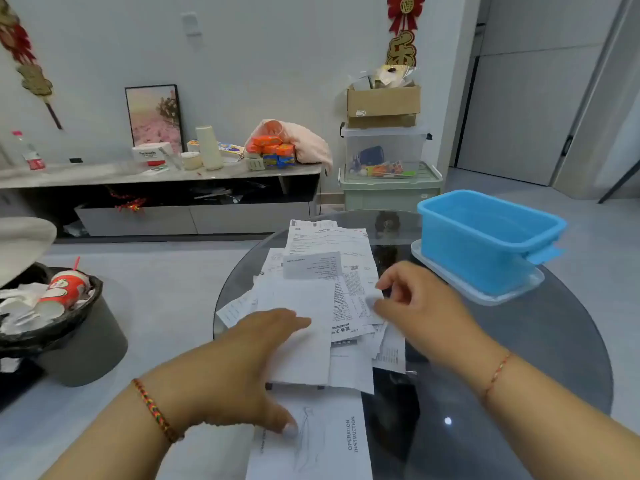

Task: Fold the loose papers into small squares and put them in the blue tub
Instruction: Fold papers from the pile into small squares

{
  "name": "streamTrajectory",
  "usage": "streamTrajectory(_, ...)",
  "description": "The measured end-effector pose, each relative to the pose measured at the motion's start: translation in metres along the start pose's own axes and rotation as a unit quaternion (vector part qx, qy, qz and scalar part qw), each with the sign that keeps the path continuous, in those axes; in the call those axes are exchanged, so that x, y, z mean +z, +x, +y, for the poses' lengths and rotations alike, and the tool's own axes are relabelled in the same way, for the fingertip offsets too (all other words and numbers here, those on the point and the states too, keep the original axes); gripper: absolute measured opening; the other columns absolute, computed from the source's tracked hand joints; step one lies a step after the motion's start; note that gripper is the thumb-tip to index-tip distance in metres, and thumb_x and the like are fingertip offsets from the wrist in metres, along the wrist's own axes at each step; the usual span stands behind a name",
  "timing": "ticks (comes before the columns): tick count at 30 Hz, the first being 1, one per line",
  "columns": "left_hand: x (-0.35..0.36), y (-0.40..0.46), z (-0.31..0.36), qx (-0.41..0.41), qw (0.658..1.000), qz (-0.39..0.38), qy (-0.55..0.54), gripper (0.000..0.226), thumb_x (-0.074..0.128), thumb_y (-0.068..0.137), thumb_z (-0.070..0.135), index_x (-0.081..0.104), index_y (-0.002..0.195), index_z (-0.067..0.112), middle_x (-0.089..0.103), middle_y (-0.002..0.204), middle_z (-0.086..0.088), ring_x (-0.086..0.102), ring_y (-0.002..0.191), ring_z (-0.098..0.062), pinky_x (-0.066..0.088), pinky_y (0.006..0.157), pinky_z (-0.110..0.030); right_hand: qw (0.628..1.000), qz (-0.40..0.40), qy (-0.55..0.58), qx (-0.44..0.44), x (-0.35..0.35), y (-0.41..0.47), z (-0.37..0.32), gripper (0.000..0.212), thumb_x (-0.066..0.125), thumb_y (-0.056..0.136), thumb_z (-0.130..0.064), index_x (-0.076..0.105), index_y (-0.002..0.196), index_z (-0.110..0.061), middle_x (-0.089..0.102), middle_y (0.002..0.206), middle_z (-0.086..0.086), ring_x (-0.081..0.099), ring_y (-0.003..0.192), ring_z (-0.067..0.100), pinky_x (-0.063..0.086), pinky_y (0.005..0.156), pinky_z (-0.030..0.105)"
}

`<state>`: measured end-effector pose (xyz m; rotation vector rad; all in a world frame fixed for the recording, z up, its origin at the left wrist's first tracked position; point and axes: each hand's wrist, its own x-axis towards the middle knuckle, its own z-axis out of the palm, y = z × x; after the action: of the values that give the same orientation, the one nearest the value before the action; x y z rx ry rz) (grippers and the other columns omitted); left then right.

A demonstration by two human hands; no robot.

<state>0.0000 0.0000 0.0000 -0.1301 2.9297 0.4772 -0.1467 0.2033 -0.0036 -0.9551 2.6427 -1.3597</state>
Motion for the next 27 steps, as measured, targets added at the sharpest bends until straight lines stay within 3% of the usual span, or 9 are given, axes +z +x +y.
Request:
streamTrajectory(3, 0.010, -0.007, -0.003, -0.025, 1.000, -0.009, 0.009, 0.108, 0.074, 0.069, 0.055, -0.004, 0.143, 0.048, -0.008, 0.150, 0.026, -0.007, 0.139, 0.004, 0.011, 0.111, -0.017, 0.977, -0.160, -0.131, 0.050, 0.012, -0.012, 0.013, 0.105, 0.072, 0.052, -0.066, 0.023, 0.140, -0.035, 0.032, 0.134, -0.011, 0.038, 0.125, 0.012, 0.040, 0.101, 0.035)
streamTrajectory(4, 0.014, -0.006, -0.004, -0.025, 0.999, -0.001, 0.029, 0.107, 0.073, 0.070, 0.054, -0.004, 0.144, 0.047, -0.009, 0.151, 0.024, -0.007, 0.140, 0.003, 0.011, 0.111, -0.017, 0.965, -0.206, -0.154, 0.061, 0.019, -0.018, 0.017, 0.125, 0.073, 0.046, -0.070, 0.005, 0.146, -0.036, 0.018, 0.146, -0.011, 0.027, 0.136, 0.016, 0.035, 0.108, 0.041)
streamTrajectory(6, 0.021, -0.004, -0.005, -0.015, 0.999, 0.015, 0.024, 0.101, 0.071, 0.075, 0.051, -0.001, 0.145, 0.045, -0.007, 0.152, 0.022, -0.004, 0.141, 0.001, 0.013, 0.109, -0.015, 0.951, -0.240, -0.179, 0.077, 0.032, -0.025, 0.021, 0.141, 0.075, 0.047, -0.071, -0.019, 0.146, -0.033, -0.007, 0.155, -0.009, 0.004, 0.145, 0.023, 0.020, 0.117, 0.046)
streamTrajectory(8, 0.024, 0.001, -0.011, -0.008, 0.999, 0.042, 0.019, 0.091, 0.068, 0.079, 0.048, 0.006, 0.145, 0.044, -0.002, 0.152, 0.022, 0.002, 0.140, 0.001, 0.014, 0.107, -0.013, 0.947, -0.220, -0.218, 0.090, 0.043, -0.029, 0.021, 0.141, 0.074, 0.054, -0.069, -0.026, 0.144, -0.027, -0.017, 0.156, -0.001, -0.010, 0.144, 0.030, 0.007, 0.118, 0.048)
streamTrajectory(11, 0.016, 0.007, -0.020, -0.014, 0.998, 0.055, 0.009, 0.080, 0.066, 0.082, 0.045, 0.016, 0.144, 0.043, 0.010, 0.146, 0.028, 0.016, 0.136, 0.003, 0.015, 0.100, -0.007, 0.951, -0.194, -0.215, 0.111, 0.055, -0.027, 0.012, 0.136, 0.071, 0.061, -0.067, -0.024, 0.146, -0.019, -0.017, 0.156, 0.008, -0.012, 0.144, 0.032, 0.003, 0.118, 0.044)
streamTrajectory(14, 0.001, 0.010, -0.029, -0.019, 0.997, 0.069, 0.016, 0.068, 0.064, 0.086, 0.038, 0.026, 0.141, 0.042, 0.022, 0.140, 0.031, 0.026, 0.131, 0.005, 0.017, 0.093, -0.003, 0.959, -0.166, -0.194, 0.123, 0.071, -0.023, 0.005, 0.133, 0.069, 0.063, -0.068, -0.019, 0.147, -0.014, -0.014, 0.155, 0.011, -0.007, 0.144, 0.030, 0.005, 0.117, 0.039)
streamTrajectory(21, -0.021, 0.015, -0.049, -0.061, 0.988, 0.144, 0.016, 0.038, 0.053, 0.094, 0.022, 0.051, 0.126, 0.041, 0.051, 0.130, 0.021, 0.048, 0.106, -0.002, 0.034, 0.085, -0.013, 0.969, -0.147, -0.169, 0.105, 0.102, -0.006, -0.010, 0.128, 0.071, 0.064, -0.064, -0.009, 0.149, -0.013, 0.009, 0.150, 0.012, 0.011, 0.141, 0.028, 0.018, 0.116, 0.038)
streamTrajectory(24, -0.023, 0.018, -0.053, -0.062, 0.982, 0.176, 0.018, 0.032, 0.050, 0.095, 0.022, 0.056, 0.122, 0.037, 0.060, 0.116, 0.015, 0.050, 0.092, -0.003, 0.033, 0.070, -0.005, 0.972, -0.158, -0.148, 0.093, 0.106, 0.001, -0.014, 0.127, 0.073, 0.064, -0.061, -0.008, 0.149, -0.014, 0.014, 0.148, 0.010, 0.016, 0.139, 0.027, 0.022, 0.115, 0.037)
streamTrajectory(27, -0.022, 0.016, -0.056, -0.063, 0.980, 0.191, -0.005, 0.028, 0.048, 0.096, 0.019, 0.062, 0.116, 0.034, 0.058, 0.102, 0.020, 0.051, 0.088, -0.002, 0.033, 0.066, 0.001, 0.976, -0.153, -0.117, 0.101, 0.110, 0.005, -0.018, 0.121, 0.075, 0.064, -0.058, 0.001, 0.149, -0.013, 0.018, 0.145, 0.010, 0.020, 0.137, 0.027, 0.027, 0.113, 0.035)
